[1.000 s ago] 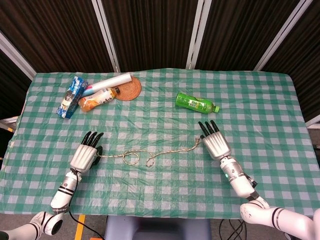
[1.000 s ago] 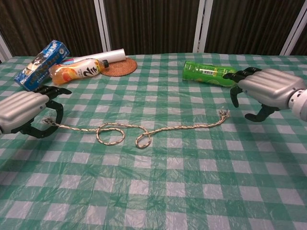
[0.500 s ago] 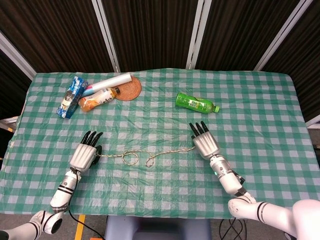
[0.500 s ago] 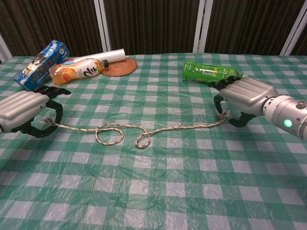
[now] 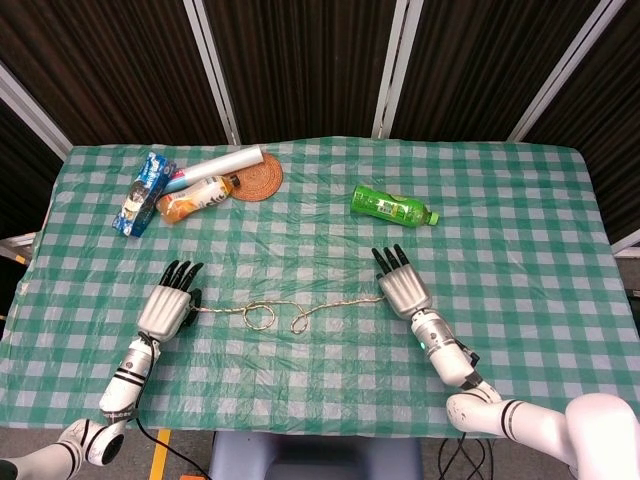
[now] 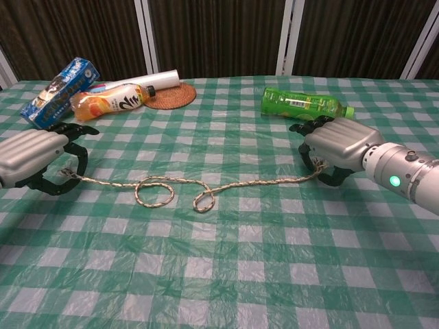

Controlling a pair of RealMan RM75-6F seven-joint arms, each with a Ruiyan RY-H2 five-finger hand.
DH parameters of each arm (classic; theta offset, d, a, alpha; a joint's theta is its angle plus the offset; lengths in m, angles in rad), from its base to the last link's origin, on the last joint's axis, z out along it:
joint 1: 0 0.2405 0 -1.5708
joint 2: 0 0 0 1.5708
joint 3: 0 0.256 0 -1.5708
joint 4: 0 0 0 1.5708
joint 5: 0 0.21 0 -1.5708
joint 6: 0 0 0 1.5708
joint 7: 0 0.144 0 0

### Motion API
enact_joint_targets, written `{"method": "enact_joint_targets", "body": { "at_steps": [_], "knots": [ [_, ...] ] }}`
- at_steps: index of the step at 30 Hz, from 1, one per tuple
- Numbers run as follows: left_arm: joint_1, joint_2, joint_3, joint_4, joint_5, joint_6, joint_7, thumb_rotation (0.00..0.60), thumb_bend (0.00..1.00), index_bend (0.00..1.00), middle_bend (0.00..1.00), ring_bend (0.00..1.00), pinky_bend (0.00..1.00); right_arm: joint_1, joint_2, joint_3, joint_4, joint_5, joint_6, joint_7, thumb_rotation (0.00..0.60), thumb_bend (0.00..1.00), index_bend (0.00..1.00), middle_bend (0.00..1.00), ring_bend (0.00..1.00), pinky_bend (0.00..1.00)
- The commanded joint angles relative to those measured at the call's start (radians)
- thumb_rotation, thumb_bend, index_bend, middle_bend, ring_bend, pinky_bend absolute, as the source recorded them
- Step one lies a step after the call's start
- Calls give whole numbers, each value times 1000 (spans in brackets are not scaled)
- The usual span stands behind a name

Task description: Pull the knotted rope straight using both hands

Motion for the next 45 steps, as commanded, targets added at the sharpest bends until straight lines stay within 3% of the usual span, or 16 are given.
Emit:
{"method": "enact_joint_targets", "body": {
  "at_steps": [1, 13, 22, 35, 45],
  "knots": [
    [0, -1, 1, 4, 0, -2, -3, 600, 431, 615, 66, 0, 16, 3, -5, -5, 9, 7, 1, -7, 600, 494, 607, 0, 0, 0],
    [0, -2, 2, 14, 1, -1, -16, 600, 431, 615, 66, 0, 17, 13, -19, -15, 21, 47, 7, -38, 600, 499, 638, 0, 0, 0],
    [2, 4, 1, 7, 1, 7, -14, 600, 431, 620, 66, 0, 17, 8, -6, -22, 15, 52, 32, -42, 600, 610, 749, 50, 0, 0],
    [28, 58, 3, -8, -4, 35, -11, 600, 431, 620, 66, 0, 16, -84, 193, -57, -120, 20, 123, 46, 600, 619, 754, 55, 0, 0],
    [45, 77, 11, 12, -8, 34, -16, 600, 431, 620, 66, 0, 17, -170, 317, -85, -122, -3, 158, 194, 600, 619, 754, 55, 0, 0]
  ]
}}
